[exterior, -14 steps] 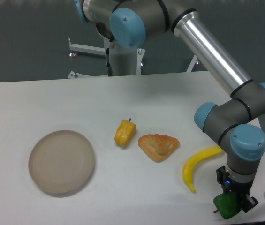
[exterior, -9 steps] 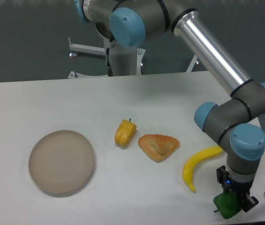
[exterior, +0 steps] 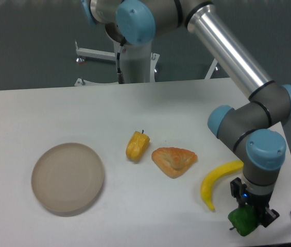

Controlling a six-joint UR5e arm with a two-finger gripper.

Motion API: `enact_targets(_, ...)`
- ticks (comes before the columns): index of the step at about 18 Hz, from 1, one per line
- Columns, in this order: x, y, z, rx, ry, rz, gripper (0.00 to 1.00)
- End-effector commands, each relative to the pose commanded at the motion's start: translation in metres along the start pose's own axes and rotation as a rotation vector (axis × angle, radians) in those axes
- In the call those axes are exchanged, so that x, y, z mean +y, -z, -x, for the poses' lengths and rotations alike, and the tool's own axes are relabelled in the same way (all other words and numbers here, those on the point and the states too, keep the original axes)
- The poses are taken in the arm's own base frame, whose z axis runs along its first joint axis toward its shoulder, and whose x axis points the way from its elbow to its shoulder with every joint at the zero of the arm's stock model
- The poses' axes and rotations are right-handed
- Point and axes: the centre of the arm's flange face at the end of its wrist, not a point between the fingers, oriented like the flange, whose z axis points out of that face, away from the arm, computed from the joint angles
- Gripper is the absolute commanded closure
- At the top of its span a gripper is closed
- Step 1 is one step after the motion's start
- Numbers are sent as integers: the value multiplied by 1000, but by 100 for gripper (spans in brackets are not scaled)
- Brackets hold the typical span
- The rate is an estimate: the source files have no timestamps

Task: Place the green pepper on the plate
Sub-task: 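Carry the green pepper over the bread toward the beige plate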

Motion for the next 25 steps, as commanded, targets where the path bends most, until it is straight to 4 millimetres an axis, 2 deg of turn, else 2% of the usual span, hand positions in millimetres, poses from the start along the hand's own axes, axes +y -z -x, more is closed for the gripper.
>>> enact_targets(3,-1,36,-17,59,113,13,58)
enact_targets(8,-9,98,-59,75,253,-15,59)
enact_targets(11,-27,122,-77,93,335,-82,59)
enact_targets(14,-61,143,-99,96,414,-134,59)
enact_targets(17,-82,161,-120,98,443,-150,59)
enact_targets(18,-99,164,-134,106,432,-153,59)
enact_targets(20,-122,156,-157,137,454,-141,59)
enact_targets(22,-156,157,-191,145,448,-144,59)
enact_targets(25,-184,124,-233,152,481,-148,59)
